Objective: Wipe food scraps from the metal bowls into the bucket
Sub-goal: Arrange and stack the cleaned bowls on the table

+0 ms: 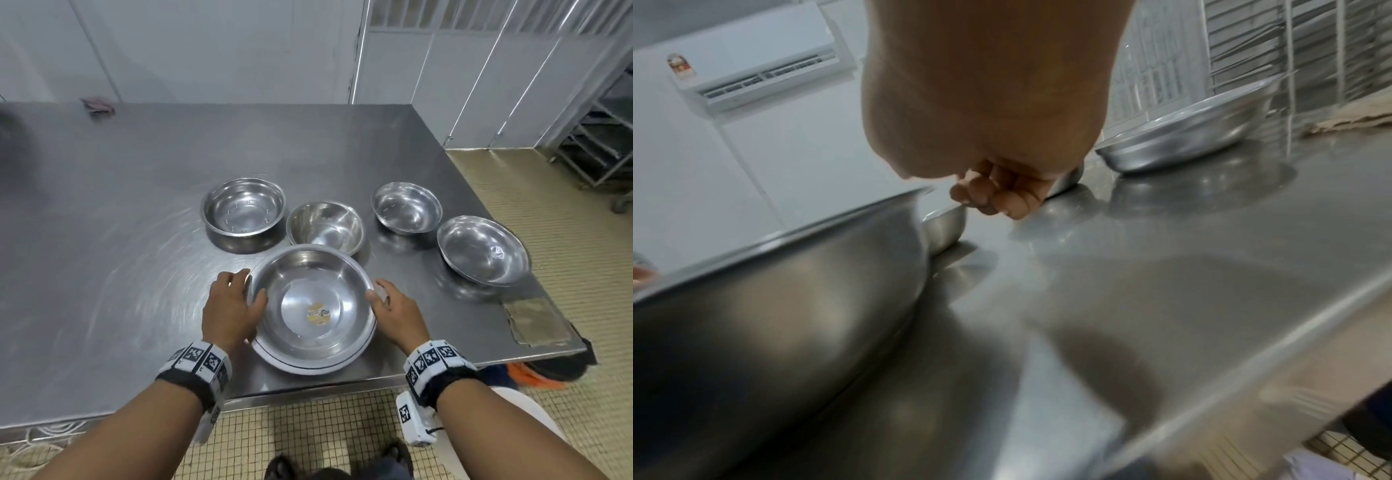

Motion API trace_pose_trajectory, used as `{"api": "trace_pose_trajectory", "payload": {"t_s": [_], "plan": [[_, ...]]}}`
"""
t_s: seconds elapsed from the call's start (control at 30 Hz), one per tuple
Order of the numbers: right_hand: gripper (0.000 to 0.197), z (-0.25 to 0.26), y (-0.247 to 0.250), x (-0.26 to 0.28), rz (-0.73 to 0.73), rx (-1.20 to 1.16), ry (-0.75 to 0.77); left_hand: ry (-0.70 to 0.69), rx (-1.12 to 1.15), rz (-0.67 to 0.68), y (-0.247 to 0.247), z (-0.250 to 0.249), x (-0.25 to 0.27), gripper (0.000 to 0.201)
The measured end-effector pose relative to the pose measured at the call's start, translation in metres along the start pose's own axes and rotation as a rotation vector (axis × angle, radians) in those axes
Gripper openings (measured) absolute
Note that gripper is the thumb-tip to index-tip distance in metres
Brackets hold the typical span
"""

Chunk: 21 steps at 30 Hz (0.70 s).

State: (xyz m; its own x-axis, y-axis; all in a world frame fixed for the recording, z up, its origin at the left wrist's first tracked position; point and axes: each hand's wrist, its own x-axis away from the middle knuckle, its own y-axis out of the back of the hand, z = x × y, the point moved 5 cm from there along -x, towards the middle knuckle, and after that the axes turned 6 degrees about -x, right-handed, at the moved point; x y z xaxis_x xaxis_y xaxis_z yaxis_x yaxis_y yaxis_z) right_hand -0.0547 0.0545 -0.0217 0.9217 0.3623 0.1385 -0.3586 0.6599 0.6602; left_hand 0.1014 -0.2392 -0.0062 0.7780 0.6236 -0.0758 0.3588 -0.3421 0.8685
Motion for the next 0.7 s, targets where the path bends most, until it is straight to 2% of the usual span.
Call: {"api": "trace_pose_trajectory", "payload": {"t_s": [0.07, 0.13, 0.27, 0.43, 0.5, 0.6, 0.7], "plan": [[0.043, -0.010, 0.020, -0.007, -0.067, 0.021, -0.024, -0.043, -0.019, -0.096, 0.004, -0.019, -0.009, 0.039], [0.038, -0.020, 0.044, -0.019, -0.109, 0.040, -0.041, -0.092, 0.000, -0.108, 0.005, -0.048, -0.021, 0.029], [0.029, -0.051, 0.105, -0.047, -0.182, 0.047, -0.091, -0.203, 0.048, -0.022, -0.010, -0.131, -0.039, 0.017], [0.021, -0.101, 0.189, -0.072, -0.305, 0.080, -0.169, -0.317, 0.092, 0.159, -0.067, -0.244, -0.047, 0.012], [0.022, -0.124, 0.217, -0.080, -0.345, 0.154, -0.224, -0.308, 0.080, 0.238, -0.099, -0.280, -0.050, 0.015], [0.026, -0.157, 0.252, -0.091, -0.376, 0.186, -0.255, -0.212, 0.107, 0.403, -0.150, -0.318, -0.049, 0.033], [0.063, -0.186, 0.266, -0.101, -0.272, 0.123, -0.357, -0.070, 0.127, 0.505, -0.194, -0.341, -0.044, 0.057]]}}
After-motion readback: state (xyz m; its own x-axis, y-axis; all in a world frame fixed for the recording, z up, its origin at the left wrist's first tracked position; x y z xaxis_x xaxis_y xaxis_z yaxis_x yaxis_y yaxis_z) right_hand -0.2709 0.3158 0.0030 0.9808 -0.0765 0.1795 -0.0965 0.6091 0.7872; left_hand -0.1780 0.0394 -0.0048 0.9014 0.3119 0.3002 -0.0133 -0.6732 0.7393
